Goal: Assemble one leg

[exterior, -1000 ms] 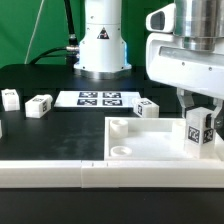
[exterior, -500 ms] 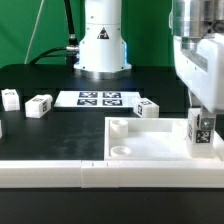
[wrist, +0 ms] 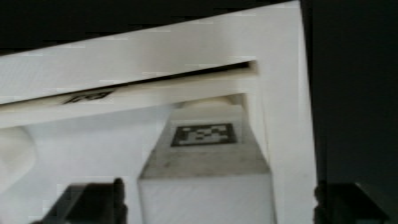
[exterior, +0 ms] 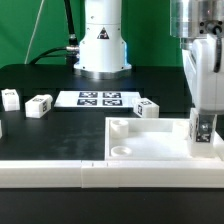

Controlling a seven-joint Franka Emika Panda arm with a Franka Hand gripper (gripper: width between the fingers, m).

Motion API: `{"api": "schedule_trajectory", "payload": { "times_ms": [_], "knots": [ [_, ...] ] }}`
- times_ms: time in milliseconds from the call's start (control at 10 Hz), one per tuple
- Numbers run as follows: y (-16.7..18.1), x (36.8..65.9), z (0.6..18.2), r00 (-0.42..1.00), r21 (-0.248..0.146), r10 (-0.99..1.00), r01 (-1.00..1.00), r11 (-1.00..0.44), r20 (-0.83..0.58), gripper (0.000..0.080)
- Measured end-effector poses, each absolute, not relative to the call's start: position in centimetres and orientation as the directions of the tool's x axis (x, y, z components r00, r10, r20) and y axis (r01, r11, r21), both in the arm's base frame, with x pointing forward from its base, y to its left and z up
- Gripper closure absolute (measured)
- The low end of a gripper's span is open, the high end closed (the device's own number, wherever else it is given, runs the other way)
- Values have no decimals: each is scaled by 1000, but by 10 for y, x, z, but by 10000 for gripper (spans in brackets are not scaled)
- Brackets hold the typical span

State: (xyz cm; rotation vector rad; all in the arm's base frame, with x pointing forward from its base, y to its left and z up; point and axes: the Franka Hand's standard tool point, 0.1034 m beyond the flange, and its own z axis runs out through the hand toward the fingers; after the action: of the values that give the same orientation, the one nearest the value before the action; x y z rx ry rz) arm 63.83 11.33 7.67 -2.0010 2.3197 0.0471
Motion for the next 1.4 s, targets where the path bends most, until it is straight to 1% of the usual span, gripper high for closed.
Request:
{"api": "schedule_trajectory", "payload": {
  "times_ms": [100, 200, 300, 500, 600, 800, 1100, 1400],
  "knots": [
    [116, 638, 77, -86, -32, -993, -996, 88, -78, 176],
    [118, 636, 77, 10, -25, -997, -1000, -8, -73, 158],
    [120, 636, 77, 157, -35, -985, -987, -155, -70, 158],
    [121, 637, 78, 399, -52, -915, -917, -397, -59, 151],
    [121, 638, 78, 498, -57, -865, -867, -496, -52, 151],
    [121, 639, 79, 703, -51, -711, -711, -701, -27, 151],
    [118, 639, 79, 900, -39, -437, -436, -899, 3, 151],
    [115, 640, 79, 983, -21, -183, -182, -983, 20, 151]
  ]
}}
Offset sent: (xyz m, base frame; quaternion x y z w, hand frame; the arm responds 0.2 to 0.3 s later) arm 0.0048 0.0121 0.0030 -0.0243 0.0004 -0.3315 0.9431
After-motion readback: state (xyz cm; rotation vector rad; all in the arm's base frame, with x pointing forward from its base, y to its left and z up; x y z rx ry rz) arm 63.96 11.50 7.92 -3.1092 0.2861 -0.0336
